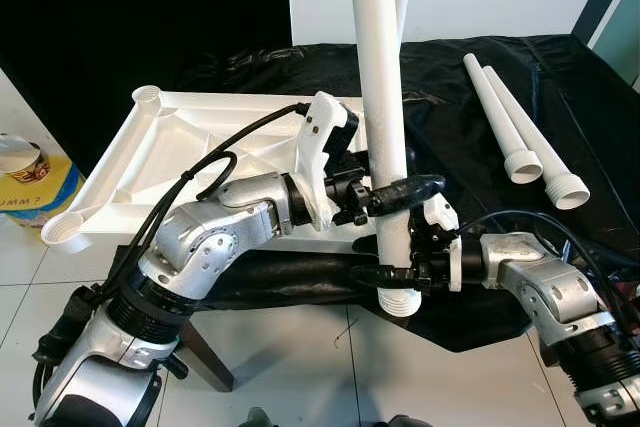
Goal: Building children table
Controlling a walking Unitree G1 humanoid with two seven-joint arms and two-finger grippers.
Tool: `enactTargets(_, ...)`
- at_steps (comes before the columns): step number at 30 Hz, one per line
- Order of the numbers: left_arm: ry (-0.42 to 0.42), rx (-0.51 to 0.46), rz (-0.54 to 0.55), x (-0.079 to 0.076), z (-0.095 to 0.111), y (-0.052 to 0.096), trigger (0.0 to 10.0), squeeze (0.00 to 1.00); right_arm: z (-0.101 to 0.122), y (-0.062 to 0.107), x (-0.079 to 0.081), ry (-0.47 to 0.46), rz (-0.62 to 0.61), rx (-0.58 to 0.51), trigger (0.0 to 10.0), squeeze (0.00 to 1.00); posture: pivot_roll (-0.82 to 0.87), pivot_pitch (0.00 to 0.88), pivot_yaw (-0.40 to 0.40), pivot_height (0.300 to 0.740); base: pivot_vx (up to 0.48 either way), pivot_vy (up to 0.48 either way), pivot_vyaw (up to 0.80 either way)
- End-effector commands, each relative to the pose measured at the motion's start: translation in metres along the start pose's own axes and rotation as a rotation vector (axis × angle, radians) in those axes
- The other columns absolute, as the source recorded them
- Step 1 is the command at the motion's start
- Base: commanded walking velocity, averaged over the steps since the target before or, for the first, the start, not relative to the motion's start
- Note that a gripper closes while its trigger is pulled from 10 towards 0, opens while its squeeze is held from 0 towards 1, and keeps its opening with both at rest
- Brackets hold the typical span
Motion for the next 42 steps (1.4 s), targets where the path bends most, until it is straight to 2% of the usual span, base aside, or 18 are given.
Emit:
enactTargets(1,-0.009,-0.095,-0.565,-0.038,0.011,0.009,0.0,0.00,0.006,0.000,0.002,0.022,0.015,-0.001,10.0,0.00,-0.04,0.017,-0.010,0.740,0.000,0.000,0.00)
enactTargets(11,-0.014,-0.106,-0.563,-0.036,0.016,0.008,0.0,0.00,0.007,0.002,-0.001,0.011,-0.001,0.004,10.0,0.00,-0.04,0.020,-0.006,0.740,0.000,0.000,0.00)
enactTargets(12,-0.017,-0.106,-0.548,-0.034,0.017,0.007,0.0,0.00,0.007,0.002,-0.001,0.007,0.000,0.005,10.0,0.34,-0.04,0.020,-0.005,0.740,0.000,0.000,0.00)
enactTargets(13,-0.055,-0.095,-0.519,-0.032,0.018,0.005,10.0,0.00,0.008,0.003,-0.001,-0.004,-0.003,-0.004,10.0,1.00,-0.04,0.022,-0.003,0.740,0.000,0.000,0.00)
enactTargets(17,-0.105,-0.080,-0.453,-0.027,0.022,0.002,10.0,0.00,0.010,0.003,-0.002,0.002,-0.018,-0.014,10.0,1.00,-0.04,0.024,-0.002,0.740,0.000,0.000,0.00)
enactTargets(19,-0.087,-0.057,-0.395,-0.020,0.027,0.000,10.0,0.00,0.015,0.005,-0.004,0.026,-0.039,-0.033,10.0,1.00,-0.04,0.027,-0.002,0.740,0.000,0.000,0.00)
enactTargets(21,-0.087,-0.057,-0.395,-0.020,0.027,0.000,10.0,0.00,0.015,0.005,-0.004,0.026,-0.039,-0.033,10.0,1.00,-0.04,0.027,-0.002,0.740,0.000,0.000,0.00)
enactTargets(23,-0.075,-0.036,-0.244,-0.004,0.036,-0.010,10.0,0.00,0.023,0.007,-0.010,0.061,-0.098,-0.059,10.0,1.00,-0.04,0.031,0.002,0.740,0.000,0.000,0.00)
enactTargets(24,-0.075,-0.036,-0.244,-0.004,0.036,-0.010,10.0,0.00,0.023,0.007,-0.010,0.061,-0.098,-0.059,10.0,1.00,-0.04,0.031,0.002,0.740,0.000,0.000,0.00)
enactTargets(25,-0.053,-0.018,-0.155,0.006,0.041,-0.015,10.0,0.00,0.027,0.007,-0.013,0.073,-0.129,-0.078,10.0,0.00,-0.04,0.032,0.004,0.740,0.000,0.000,0.00)
enactTargets(33,-0.048,0.038,0.007,0.025,0.047,-0.024,10.0,0.00,0.039,0.004,-0.020,0.106,-0.227,-0.140,10.0,0.00,-0.05,0.032,0.007,0.740,0.000,0.000,0.00)
enactTargets(35,-0.061,0.049,0.058,0.030,0.048,-0.026,10.0,0.00,0.044,0.002,-0.025,0.114,-0.283,-0.173,10.0,0.00,-0.05,0.032,0.010,0.740,0.000,0.000,0.00)
enactTargets(36,-0.073,0.044,0.133,0.038,0.052,-0.029,10.0,0.00,0.049,0.000,-0.033,0.114,-0.379,-0.214,10.0,0.00,-0.05,0.030,0.012,0.740,0.000,0.000,0.00)
enactTargets(37,-0.073,0.044,0.133,0.038,0.052,-0.029,10.0,0.00,0.049,0.000,-0.033,0.114,-0.379,-0.214,10.0,0.00,-0.05,0.030,0.012,0.740,0.000,0.000,0.00)
enactTargets(38,-0.076,0.034,0.194,0.045,0.054,-0.031,10.0,0.00,0.054,-0.001,-0.039,0.107,-0.458,-0.253,10.0,0.00,-0.05,0.030,0.011,0.740,0.000,0.000,0.00)
enactTargets(39,-0.076,0.034,0.194,0.045,0.054,-0.031,10.0,0.00,0.054,-0.001,-0.039,0.107,-0.458,-0.253,10.0,0.00,-0.05,0.030,0.011,0.740,0.000,0.000,0.00)
enactTargets(40,-0.086,0.027,0.248,0.050,0.057,-0.032,10.0,0.00,0.058,-0.002,-0.045,0.103,-0.539,-0.281,10.0,0.00,-0.05,0.028,0.013,0.740,0.000,0.000,0.00)
enactTargets(42,-0.095,0.029,0.292,0.055,0.058,-0.034,10.0,0.00,0.060,-0.004,-0.049,0.091,-0.593,-0.302,10.0,0.00,-0.05,0.026,0.012,0.740,0.000,0.000,0.00)
Point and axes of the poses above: a point about 5 cm out from each wrist's last joint towards the gripper, its own y axis pointing back from the gripper into the wrist, its own z axis along the axis of the wrist's last joint, x = y × z, the point moved 2 cm from there along -y, pointing out of the wrist towards the gripper, and after that the axes turned 10 degrees about -y, right-handed, at the moved point
